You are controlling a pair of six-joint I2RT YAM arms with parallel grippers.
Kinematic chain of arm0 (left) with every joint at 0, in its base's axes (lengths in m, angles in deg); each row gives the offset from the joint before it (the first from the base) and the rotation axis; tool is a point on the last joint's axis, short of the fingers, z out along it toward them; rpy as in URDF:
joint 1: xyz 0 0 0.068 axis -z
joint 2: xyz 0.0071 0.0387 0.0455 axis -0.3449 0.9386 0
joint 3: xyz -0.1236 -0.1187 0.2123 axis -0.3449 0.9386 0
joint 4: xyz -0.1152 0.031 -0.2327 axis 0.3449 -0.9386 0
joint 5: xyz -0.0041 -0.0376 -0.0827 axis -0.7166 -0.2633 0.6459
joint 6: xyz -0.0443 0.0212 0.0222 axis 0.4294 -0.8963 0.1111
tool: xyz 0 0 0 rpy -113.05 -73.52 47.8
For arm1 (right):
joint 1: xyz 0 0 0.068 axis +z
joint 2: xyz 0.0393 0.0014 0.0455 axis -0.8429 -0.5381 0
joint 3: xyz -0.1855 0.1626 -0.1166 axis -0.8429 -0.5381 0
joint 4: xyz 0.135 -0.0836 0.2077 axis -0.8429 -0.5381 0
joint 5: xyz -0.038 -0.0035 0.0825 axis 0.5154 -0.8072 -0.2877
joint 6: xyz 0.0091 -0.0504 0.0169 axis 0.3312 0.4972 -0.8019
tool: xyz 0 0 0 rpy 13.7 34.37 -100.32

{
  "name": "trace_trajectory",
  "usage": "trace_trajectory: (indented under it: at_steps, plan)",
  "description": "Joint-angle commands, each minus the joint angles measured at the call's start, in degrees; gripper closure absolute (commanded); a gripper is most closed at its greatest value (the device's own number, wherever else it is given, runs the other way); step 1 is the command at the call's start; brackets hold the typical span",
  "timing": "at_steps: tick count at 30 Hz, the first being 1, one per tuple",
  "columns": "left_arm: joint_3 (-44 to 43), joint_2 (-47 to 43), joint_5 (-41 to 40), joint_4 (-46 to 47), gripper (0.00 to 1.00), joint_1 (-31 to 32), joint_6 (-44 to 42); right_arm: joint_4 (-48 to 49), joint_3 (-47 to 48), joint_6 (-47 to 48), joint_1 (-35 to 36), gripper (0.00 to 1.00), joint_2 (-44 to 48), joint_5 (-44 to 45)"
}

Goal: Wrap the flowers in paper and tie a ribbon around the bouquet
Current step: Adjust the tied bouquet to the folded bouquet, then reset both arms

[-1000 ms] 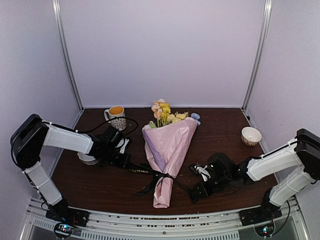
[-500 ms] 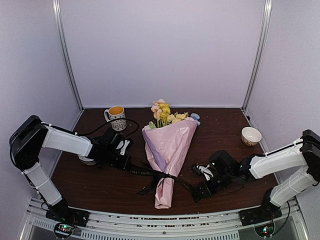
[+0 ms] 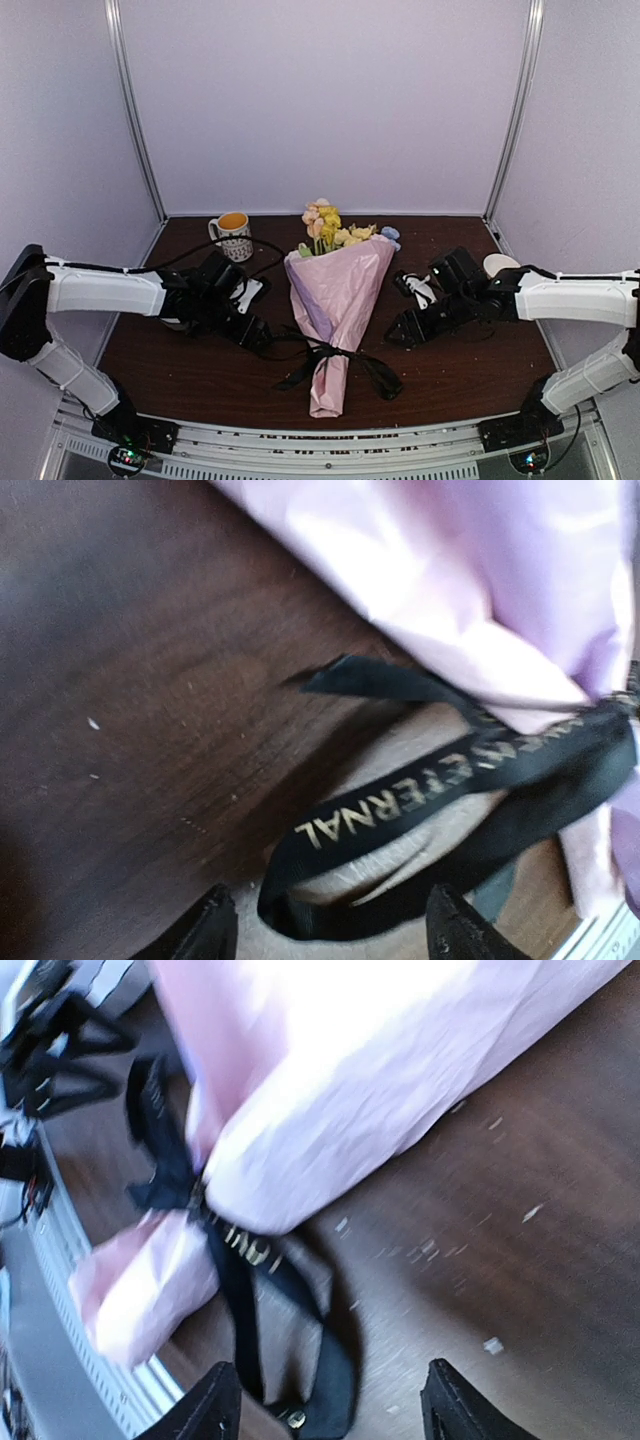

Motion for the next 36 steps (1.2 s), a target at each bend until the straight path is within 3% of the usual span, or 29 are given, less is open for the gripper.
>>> trace_trajectory:
  at_steps: [1, 6, 11, 15, 20, 26, 30, 36]
  plan:
    - [-2.20, -7.60, -0.58, -2.61, 0.30, -0.24, -5.64, -2.13, 5.53, 0.91, -2.15, 0.38, -5.21, 10.63]
    - [-3.59, -5.83, -6.43, 1.19, 0.28, -0.26, -7.68, -2.38, 12.24, -0.51, -3.01, 0.44, -15.58, 18.61]
    - [-13.26, 7.30, -7.02, 0.45, 0.46, -0.25, -8.79, -4.21, 20.20, 2.41, -3.07, 0.46, -24.87, 21.86]
    - [-17.59, 14.12, -6.14, 6.27, 0.50, -0.01, -8.15, -3.04, 25.30, 3.50, -3.09, 0.46, -28.57, 24.20]
    - [-24.80, 20.18, -2.71, 6.74, 0.56, 1.28, -8.80, -4.08, 31.61, 4.71, -4.28, 0.46, -31.21, 23.20]
    - [-25.75, 20.92, 0.59, 7.76, 0.58, 3.38, -9.95, -4.91, 30.04, 6.20, -9.46, 0.46, -24.62, 23.31]
    - [-22.53, 15.79, -0.26, 8.51, 0.58, 2.81, -9.19, -2.51, 23.75, 8.24, -15.58, 0.43, -13.72, 21.06]
    - [-20.05, 2.61, -10.15, 2.19, 0.46, -7.17, -5.88, 6.26, 10.22, 8.39, -29.03, 0.23, 6.26, 18.29]
